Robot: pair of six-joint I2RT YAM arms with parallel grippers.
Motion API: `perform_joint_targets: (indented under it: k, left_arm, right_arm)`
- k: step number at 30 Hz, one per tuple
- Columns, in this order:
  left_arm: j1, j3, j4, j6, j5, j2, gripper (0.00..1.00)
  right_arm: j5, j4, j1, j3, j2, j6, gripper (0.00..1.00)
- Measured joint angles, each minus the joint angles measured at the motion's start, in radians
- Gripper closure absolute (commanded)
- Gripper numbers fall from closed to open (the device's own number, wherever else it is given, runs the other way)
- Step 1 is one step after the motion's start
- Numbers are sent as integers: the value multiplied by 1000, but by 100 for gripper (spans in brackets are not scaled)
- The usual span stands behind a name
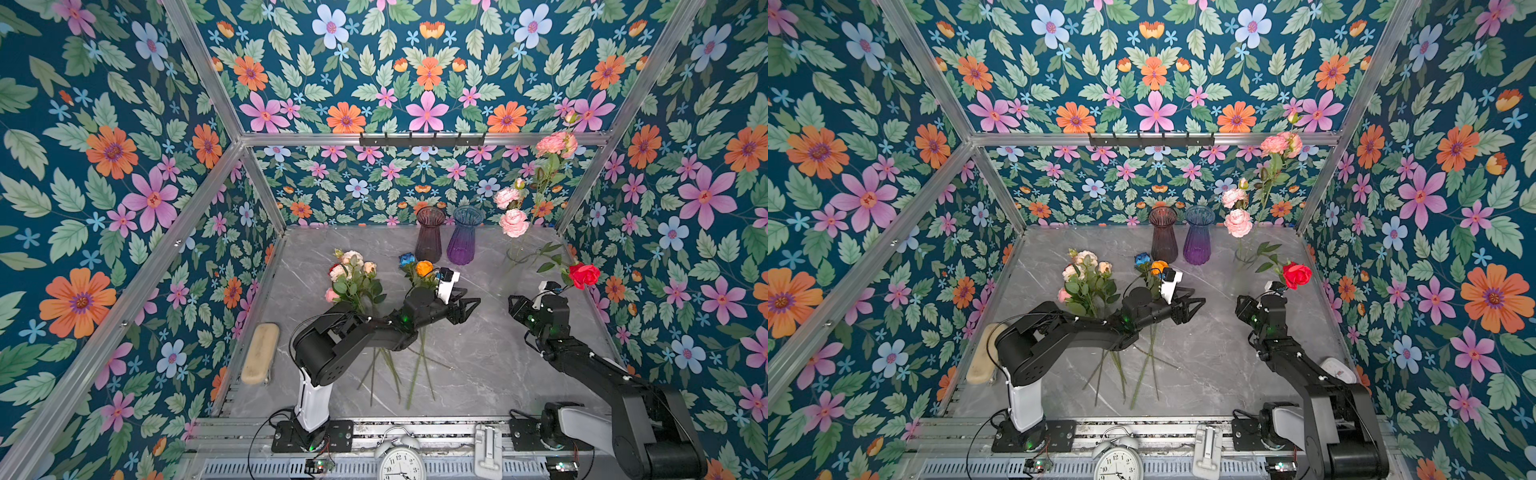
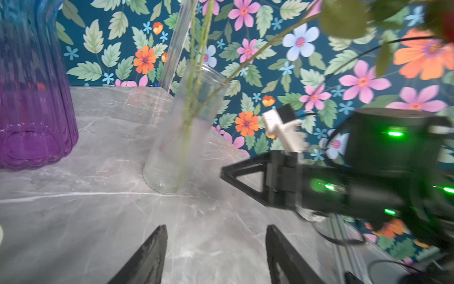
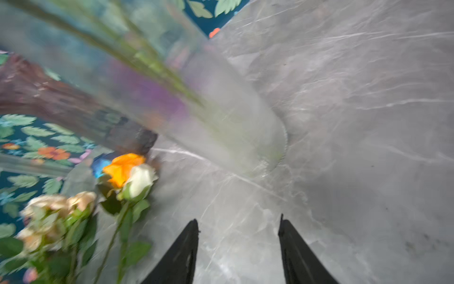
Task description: Arrange the flowers into the vase
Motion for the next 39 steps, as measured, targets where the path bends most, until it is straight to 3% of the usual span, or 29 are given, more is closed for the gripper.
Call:
perform_joint_targets:
  k: [11, 39]
  left_arm:
    - [2, -115, 19, -16, 11, -122, 34]
    - [26, -137, 3, -12, 40, -143, 34]
  right_arm:
    - [-79, 235, 2, 58, 219, 50, 44]
    - [-60, 216, -18, 321, 516, 84, 41]
